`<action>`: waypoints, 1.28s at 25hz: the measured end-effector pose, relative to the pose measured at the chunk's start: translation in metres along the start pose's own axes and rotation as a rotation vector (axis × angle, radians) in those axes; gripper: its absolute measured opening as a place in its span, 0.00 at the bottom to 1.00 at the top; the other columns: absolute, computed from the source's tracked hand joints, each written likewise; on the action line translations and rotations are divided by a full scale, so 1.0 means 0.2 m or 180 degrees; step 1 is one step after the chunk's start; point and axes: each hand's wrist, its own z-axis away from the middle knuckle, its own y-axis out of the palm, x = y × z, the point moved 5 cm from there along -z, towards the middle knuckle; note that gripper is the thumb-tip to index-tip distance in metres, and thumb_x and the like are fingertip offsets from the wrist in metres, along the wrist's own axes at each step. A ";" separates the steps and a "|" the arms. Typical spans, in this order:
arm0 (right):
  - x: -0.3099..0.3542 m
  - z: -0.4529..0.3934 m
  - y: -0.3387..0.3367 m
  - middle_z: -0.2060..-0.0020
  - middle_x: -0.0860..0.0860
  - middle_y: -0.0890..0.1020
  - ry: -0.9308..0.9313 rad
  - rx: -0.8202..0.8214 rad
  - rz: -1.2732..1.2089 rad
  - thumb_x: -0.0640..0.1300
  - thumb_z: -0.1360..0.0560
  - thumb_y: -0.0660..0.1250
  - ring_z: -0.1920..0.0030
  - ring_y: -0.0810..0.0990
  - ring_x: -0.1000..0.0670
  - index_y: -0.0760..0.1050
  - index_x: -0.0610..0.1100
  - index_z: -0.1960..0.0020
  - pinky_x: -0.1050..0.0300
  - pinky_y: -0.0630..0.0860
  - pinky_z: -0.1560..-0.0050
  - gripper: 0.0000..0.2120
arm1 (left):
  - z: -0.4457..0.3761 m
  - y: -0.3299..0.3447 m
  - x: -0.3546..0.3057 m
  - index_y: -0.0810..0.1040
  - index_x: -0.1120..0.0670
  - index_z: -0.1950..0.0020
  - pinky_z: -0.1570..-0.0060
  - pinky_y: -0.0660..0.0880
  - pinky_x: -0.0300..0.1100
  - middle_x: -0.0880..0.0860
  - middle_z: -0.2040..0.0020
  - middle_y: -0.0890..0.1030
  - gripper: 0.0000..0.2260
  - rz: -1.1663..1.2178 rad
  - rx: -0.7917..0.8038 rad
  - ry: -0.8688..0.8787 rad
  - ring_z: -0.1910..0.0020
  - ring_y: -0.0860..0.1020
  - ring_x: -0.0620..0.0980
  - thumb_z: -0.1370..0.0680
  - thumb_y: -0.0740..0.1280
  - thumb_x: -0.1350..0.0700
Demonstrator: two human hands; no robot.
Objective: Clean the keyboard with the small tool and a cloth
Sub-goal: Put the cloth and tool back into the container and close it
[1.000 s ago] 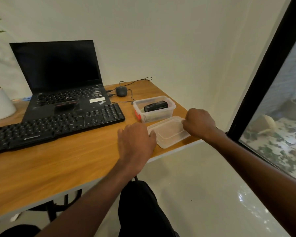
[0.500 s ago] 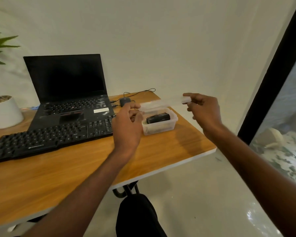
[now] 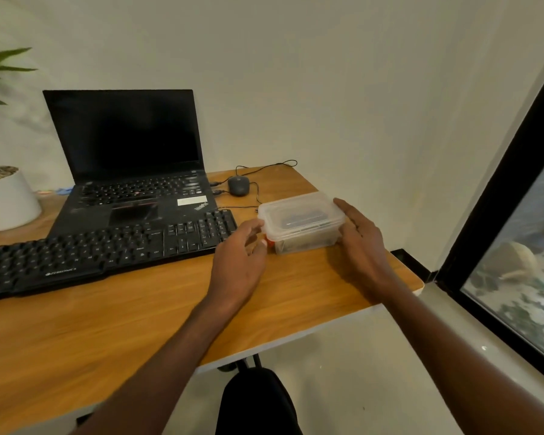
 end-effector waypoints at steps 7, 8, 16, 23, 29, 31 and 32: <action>-0.05 -0.02 -0.03 0.45 0.56 0.83 0.0179 -0.0445 -0.0124 0.52 0.16 0.62 0.45 0.82 0.55 0.79 0.49 0.39 0.48 0.84 0.44 0.11 | -0.01 0.00 0.01 0.77 0.48 0.26 0.52 0.69 0.18 0.45 0.38 0.83 0.18 0.0208 0.0157 -0.0116 0.44 0.77 0.29 0.16 0.69 0.55; -0.06 -0.02 -0.03 0.44 0.56 0.82 0.0147 -0.0442 -0.0079 0.50 0.17 0.64 0.44 0.82 0.55 0.78 0.49 0.39 0.48 0.84 0.45 0.10 | 0.00 -0.01 0.00 0.78 0.48 0.27 0.53 0.69 0.19 0.45 0.39 0.84 0.16 0.0224 0.0158 -0.0137 0.45 0.79 0.30 0.16 0.69 0.54; -0.02 -0.02 0.01 0.26 0.57 0.72 -0.0366 -0.0212 0.0584 0.51 0.13 0.55 0.27 0.69 0.56 0.73 0.55 0.27 0.48 0.71 0.27 0.17 | -0.01 0.01 -0.02 0.75 0.42 0.31 0.52 0.74 0.36 0.37 0.41 0.78 0.13 0.0061 0.0210 -0.0173 0.45 0.77 0.36 0.15 0.65 0.44; 0.04 0.00 0.09 0.29 0.57 0.76 -0.1060 0.0258 0.1399 0.57 0.16 0.61 0.28 0.65 0.60 0.78 0.54 0.31 0.49 0.66 0.25 0.16 | -0.05 0.08 -0.05 0.65 0.49 0.20 0.46 0.77 0.46 0.54 0.32 0.79 0.28 0.0960 0.0879 -0.1567 0.40 0.79 0.52 0.16 0.65 0.39; 0.03 0.01 0.08 0.30 0.57 0.77 -0.1079 0.0236 0.1268 0.56 0.17 0.64 0.28 0.67 0.61 0.79 0.53 0.32 0.57 0.64 0.27 0.17 | -0.07 0.07 -0.03 0.78 0.55 0.39 0.57 0.75 0.44 0.58 0.43 0.83 0.08 0.1627 -0.0114 -0.1857 0.53 0.77 0.51 0.18 0.69 0.57; 0.03 0.00 0.08 0.30 0.58 0.77 -0.1053 0.0221 0.1253 0.57 0.17 0.64 0.27 0.67 0.60 0.79 0.53 0.32 0.60 0.63 0.29 0.17 | -0.05 0.05 -0.04 0.76 0.54 0.34 0.50 0.79 0.47 0.55 0.42 0.83 0.15 0.1742 -0.0564 -0.1576 0.49 0.79 0.51 0.20 0.70 0.62; 0.02 0.00 0.08 0.30 0.58 0.77 -0.1035 0.0230 0.1251 0.57 0.17 0.65 0.27 0.67 0.60 0.79 0.54 0.32 0.62 0.62 0.29 0.17 | -0.04 0.03 -0.05 0.75 0.52 0.34 0.47 0.80 0.47 0.54 0.41 0.83 0.17 0.1808 -0.0700 -0.1376 0.46 0.81 0.50 0.21 0.71 0.64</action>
